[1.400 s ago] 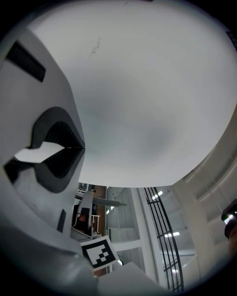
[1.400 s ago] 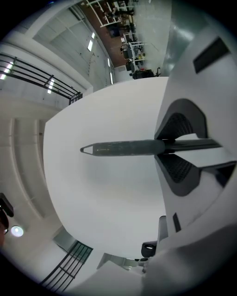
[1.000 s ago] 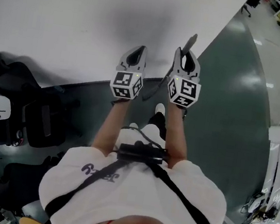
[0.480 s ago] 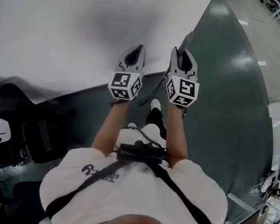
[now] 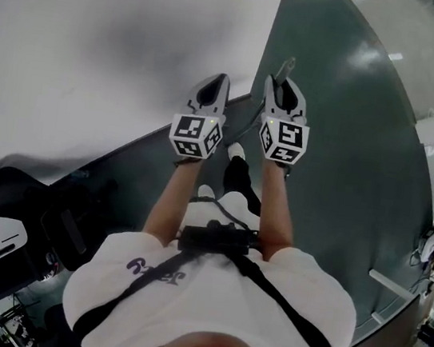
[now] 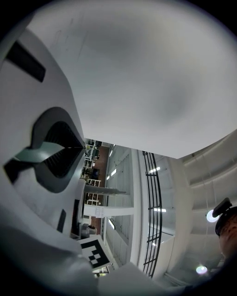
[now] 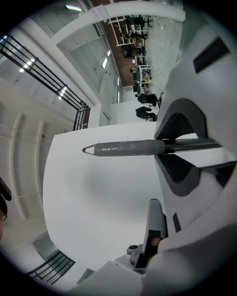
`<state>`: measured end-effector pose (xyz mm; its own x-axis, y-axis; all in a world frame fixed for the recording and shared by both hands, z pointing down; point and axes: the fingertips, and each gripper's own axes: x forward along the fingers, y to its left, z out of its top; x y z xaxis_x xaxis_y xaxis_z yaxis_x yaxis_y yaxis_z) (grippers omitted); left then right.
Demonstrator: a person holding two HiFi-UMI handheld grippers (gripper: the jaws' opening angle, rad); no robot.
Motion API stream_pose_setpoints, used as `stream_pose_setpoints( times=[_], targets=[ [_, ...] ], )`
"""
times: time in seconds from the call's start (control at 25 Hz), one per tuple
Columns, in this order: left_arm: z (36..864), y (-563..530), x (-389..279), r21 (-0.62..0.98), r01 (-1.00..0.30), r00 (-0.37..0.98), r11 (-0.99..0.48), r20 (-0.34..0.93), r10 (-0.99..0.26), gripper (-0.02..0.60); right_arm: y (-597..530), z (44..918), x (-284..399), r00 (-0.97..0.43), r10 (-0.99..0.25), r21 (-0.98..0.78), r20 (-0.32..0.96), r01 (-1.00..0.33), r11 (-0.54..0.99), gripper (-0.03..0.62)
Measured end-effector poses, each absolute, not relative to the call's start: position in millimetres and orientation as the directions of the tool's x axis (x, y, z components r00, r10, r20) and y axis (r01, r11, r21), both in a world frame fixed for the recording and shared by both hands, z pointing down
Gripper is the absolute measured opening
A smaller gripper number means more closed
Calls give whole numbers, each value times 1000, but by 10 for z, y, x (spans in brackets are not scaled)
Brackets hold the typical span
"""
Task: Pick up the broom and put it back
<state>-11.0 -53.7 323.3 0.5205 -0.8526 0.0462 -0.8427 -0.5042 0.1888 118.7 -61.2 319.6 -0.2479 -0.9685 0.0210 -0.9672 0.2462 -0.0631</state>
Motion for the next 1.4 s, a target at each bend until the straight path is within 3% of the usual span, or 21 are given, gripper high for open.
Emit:
stream_pose_setpoints(
  times=[0.56, 1.12, 1.4],
  targets=[
    [4287, -1003, 595, 248, -793, 606, -556, 227, -763, 12, -1065, 4381, 1748, -205, -944, -94, 259, -978, 187, 103],
    [5703, -1374, 593, 286, -838, 546, -465, 441, -712, 12, -1400, 6352, 1845, -212, -798, -150, 565, -977, 154, 103],
    [6217, -1499, 516, 302, -850, 527, -432, 496, -690, 12, -1684, 7064, 1731, -233, -730, -147, 642, -972, 182, 103]
  ],
)
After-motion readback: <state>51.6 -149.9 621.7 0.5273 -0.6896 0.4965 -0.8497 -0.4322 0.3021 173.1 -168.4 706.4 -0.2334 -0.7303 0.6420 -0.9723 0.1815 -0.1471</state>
